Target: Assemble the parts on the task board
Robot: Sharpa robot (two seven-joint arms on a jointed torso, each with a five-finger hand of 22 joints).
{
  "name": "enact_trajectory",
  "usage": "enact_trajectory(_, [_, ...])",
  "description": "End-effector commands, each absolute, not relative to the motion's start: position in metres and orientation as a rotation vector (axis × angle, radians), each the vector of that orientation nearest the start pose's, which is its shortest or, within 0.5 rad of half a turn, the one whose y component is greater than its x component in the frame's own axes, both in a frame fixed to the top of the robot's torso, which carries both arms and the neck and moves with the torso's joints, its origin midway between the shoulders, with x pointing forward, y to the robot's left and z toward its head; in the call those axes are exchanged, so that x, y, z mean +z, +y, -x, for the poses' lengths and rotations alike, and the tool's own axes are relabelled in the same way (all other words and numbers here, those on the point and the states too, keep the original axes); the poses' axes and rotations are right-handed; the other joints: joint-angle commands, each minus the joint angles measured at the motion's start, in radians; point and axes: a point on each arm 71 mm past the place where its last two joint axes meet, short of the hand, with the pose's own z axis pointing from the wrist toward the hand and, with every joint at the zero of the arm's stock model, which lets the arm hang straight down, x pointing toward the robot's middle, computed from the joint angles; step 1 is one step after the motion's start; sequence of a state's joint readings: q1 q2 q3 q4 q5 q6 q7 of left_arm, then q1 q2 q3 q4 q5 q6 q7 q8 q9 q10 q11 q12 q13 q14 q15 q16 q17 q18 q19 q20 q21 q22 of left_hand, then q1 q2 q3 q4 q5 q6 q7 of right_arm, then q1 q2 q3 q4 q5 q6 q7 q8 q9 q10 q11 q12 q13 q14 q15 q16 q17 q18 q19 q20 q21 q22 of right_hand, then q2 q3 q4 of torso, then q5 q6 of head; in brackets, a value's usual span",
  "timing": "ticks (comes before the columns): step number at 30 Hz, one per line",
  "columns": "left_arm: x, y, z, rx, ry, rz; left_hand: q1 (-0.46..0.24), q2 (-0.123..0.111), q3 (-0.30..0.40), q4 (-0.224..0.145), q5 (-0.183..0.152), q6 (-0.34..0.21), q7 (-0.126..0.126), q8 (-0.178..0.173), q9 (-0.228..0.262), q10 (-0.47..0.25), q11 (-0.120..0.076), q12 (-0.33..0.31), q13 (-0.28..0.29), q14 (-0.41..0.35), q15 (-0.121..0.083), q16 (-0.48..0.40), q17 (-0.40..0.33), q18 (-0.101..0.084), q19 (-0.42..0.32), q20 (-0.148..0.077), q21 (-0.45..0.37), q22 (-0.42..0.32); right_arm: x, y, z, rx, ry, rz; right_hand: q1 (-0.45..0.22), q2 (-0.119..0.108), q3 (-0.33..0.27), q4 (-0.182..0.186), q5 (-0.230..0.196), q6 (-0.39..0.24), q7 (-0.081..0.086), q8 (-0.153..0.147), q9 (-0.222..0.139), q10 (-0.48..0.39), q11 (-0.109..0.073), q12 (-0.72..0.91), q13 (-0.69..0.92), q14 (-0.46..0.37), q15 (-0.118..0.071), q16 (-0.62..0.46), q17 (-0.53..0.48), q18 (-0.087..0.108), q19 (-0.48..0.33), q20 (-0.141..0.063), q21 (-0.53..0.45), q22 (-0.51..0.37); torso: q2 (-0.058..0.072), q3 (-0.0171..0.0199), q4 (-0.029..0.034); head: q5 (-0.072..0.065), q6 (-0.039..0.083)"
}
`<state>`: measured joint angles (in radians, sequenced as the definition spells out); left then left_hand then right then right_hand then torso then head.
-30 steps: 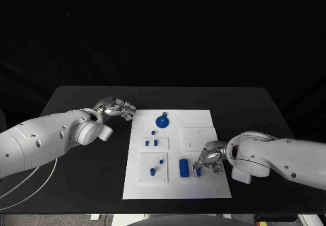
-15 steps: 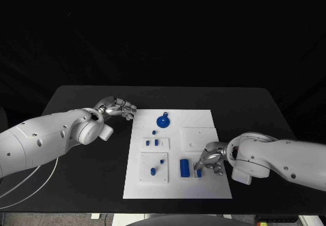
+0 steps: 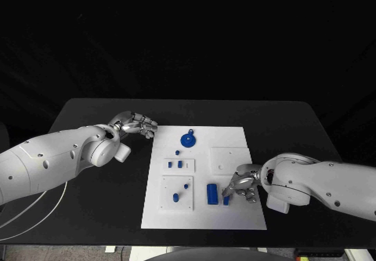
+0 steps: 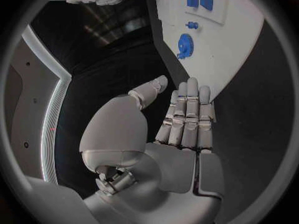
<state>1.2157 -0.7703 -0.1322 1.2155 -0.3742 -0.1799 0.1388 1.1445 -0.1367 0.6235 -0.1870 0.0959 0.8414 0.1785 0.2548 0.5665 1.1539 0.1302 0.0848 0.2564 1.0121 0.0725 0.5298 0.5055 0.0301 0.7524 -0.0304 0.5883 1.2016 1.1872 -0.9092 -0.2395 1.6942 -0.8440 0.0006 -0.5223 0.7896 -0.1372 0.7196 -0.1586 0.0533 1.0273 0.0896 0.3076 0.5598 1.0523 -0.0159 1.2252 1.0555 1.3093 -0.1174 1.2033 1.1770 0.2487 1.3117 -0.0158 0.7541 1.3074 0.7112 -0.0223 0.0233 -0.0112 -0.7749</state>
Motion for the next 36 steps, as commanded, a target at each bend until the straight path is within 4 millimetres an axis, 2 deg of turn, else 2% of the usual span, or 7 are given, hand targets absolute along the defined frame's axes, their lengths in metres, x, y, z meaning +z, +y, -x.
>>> enact_trajectory(1, [-0.232,0.259,-0.526,-1.112,1.783,0.866,-0.008,0.0,0.002,0.007,-0.006,-0.006,-0.003,0.004,-0.001,-0.005,0.0,-0.005,-0.001,0.005,0.0,-0.004,0.001,0.019,0.002,0.003,-0.007,0.001,-0.286,-0.204,-0.394,0.541,2.55,-0.366,-0.019,-0.012,-0.016,0.0,-0.004,-0.003,0.005,-0.004,-0.001,0.004,0.001,-0.006,0.002,0.001,-0.003,-0.006,0.001,0.013,-0.001,-0.009,-0.004,0.005,0.0,0.0001,-0.0004,0.001,0.0])
enact_trajectory(15, [-0.232,0.26,-0.526,-1.111,1.784,0.867,-0.008,0.0,0.002,0.006,-0.006,-0.007,-0.003,0.004,-0.002,-0.005,0.0,-0.005,-0.001,0.005,0.0,-0.005,0.003,0.02,0.002,0.003,-0.008,0.002,-0.286,-0.208,-0.396,0.544,2.535,-0.365,-0.056,-0.02,-0.107,-0.026,-0.004,-0.008,0.005,-0.006,0.003,0.002,0.0,-0.013,0.011,0.0,-0.004,-0.01,0.009,0.013,-0.003,-0.015,-0.009,0.005,0.0,0.0007,-0.0006,0.001,-0.001])
enact_trajectory(23, [-0.232,0.259,-0.526,-1.11,1.785,0.868,-0.007,0.0,0.002,0.006,-0.005,-0.007,-0.003,0.004,-0.002,-0.005,0.0,-0.005,-0.001,0.006,0.0,-0.005,0.003,0.02,0.002,0.003,-0.008,0.002,-0.287,-0.211,-0.399,0.527,2.522,-0.348,-0.006,0.058,-0.075,-0.045,-0.004,-0.006,0.003,-0.007,0.004,0.004,-0.002,-0.015,0.014,0.0,-0.006,-0.015,0.011,0.013,-0.003,-0.018,-0.012,0.003,0.0,0.0007,-0.0005,-0.001,0.001])
enact_trajectory(27, [-0.232,0.26,-0.526,-1.11,1.784,0.867,-0.007,0.0,0.002,0.007,-0.005,-0.007,-0.003,0.004,-0.002,-0.005,0.0,-0.005,-0.001,0.006,0.0,-0.006,0.004,0.02,0.002,0.003,-0.008,0.002,-0.288,-0.213,-0.402,0.506,2.517,-0.338,0.003,0.091,-0.029,-0.022,-0.004,-0.003,0.003,-0.008,0.003,0.006,-0.001,-0.018,0.016,0.001,-0.006,-0.017,0.012,0.013,-0.004,-0.014,-0.015,0.002,0.0,0.0008,0.0003,-0.001,0.002])
enact_trajectory(29, [-0.232,0.26,-0.526,-1.11,1.783,0.867,-0.007,0.0,0.002,0.007,-0.005,-0.007,-0.003,0.004,-0.002,-0.005,0.0,-0.005,-0.001,0.006,0.0,-0.006,0.004,0.02,0.002,0.003,-0.008,0.003,-0.288,-0.217,-0.404,0.486,2.507,-0.326,0.007,0.08,0.001,-0.016,-0.004,-0.002,0.004,-0.01,0.003,0.007,-0.001,-0.02,0.018,0.002,-0.005,-0.018,0.014,0.013,-0.003,-0.012,-0.014,0.003,0.0,0.0006,0.0002,-0.001,0.002])
enact_trajectory(34, [-0.232,0.26,-0.526,-1.11,1.781,0.867,-0.007,0.0,0.002,0.007,-0.005,-0.007,-0.003,0.004,-0.002,-0.005,0.0,-0.005,-0.001,0.006,0.0,-0.006,0.005,0.02,0.002,0.003,-0.008,0.003,-0.288,-0.223,-0.406,0.48,2.496,-0.334,-0.016,0.004,-0.008,-0.012,-0.004,-0.003,0.006,-0.011,0.003,0.008,0.001,-0.021,0.021,0.004,-0.003,-0.019,0.016,0.013,0.0,-0.009,-0.012,0.005,0.0,-0.0003,-0.0008,-0.001,0.003])
enact_trajectory(36, [-0.232,0.26,-0.526,-1.11,1.78,0.867,-0.007,0.0,0.002,0.007,-0.005,-0.007,-0.003,0.004,-0.002,-0.005,0.0,-0.005,-0.001,0.006,0.0,-0.006,0.005,0.02,0.002,0.003,-0.008,0.003,-0.288,-0.223,-0.406,0.482,2.499,-0.334,-0.028,-0.007,-0.018,-0.007,-0.004,-0.003,0.006,-0.011,0.003,0.009,0.001,-0.022,0.022,0.004,-0.003,-0.02,0.016,0.013,0.002,-0.009,-0.011,0.005,-0.001,0.0,-0.0008,-0.002,0.006])
